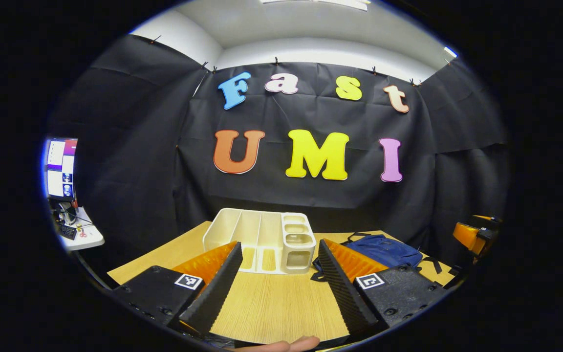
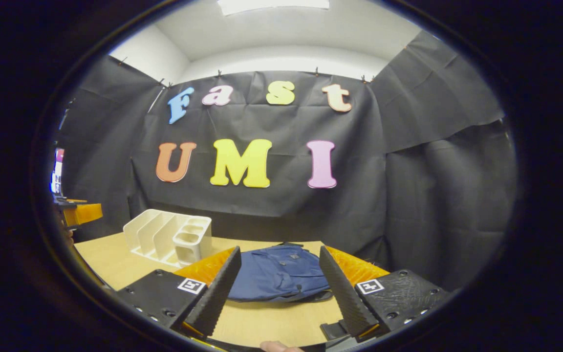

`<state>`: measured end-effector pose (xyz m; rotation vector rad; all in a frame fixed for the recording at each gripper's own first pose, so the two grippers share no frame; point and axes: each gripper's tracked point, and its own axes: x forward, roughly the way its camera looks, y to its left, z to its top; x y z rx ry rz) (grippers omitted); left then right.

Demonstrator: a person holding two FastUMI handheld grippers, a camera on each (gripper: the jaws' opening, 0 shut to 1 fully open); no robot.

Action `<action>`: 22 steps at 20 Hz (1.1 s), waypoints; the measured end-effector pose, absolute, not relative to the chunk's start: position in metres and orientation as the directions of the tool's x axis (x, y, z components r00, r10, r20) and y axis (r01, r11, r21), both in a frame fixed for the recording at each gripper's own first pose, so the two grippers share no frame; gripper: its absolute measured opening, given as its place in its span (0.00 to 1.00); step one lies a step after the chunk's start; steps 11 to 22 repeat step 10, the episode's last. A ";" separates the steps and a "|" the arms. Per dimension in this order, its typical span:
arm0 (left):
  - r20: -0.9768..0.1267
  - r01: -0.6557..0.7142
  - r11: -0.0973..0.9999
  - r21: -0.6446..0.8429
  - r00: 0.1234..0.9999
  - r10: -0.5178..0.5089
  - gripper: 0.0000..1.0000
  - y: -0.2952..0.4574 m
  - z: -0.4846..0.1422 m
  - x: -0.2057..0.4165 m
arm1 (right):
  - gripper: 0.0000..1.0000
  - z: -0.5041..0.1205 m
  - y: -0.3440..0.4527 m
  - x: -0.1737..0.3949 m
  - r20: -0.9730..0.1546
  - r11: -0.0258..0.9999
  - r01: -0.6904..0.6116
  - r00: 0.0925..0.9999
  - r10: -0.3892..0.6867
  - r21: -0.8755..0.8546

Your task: Open the schoolbag, grab two books from the bookshelf and put them into the schoolbag.

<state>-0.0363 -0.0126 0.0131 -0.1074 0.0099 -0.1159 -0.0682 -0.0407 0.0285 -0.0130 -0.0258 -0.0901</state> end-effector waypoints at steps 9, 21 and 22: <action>-0.037 0.108 0.988 -0.108 0.993 -0.113 0.98 -0.015 0.003 -0.030 | 0.98 0.022 -0.041 -0.069 0.017 0.995 0.093 0.996 -0.092 -0.034; -0.038 0.112 0.988 -0.107 0.992 -0.116 0.98 -0.017 0.003 -0.030 | 0.97 0.022 -0.042 -0.069 0.016 0.995 0.092 0.996 -0.091 -0.035; -0.038 0.112 0.988 -0.107 0.992 -0.116 0.98 -0.017 0.003 -0.030 | 0.97 0.022 -0.042 -0.069 0.016 0.995 0.092 0.996 -0.091 -0.035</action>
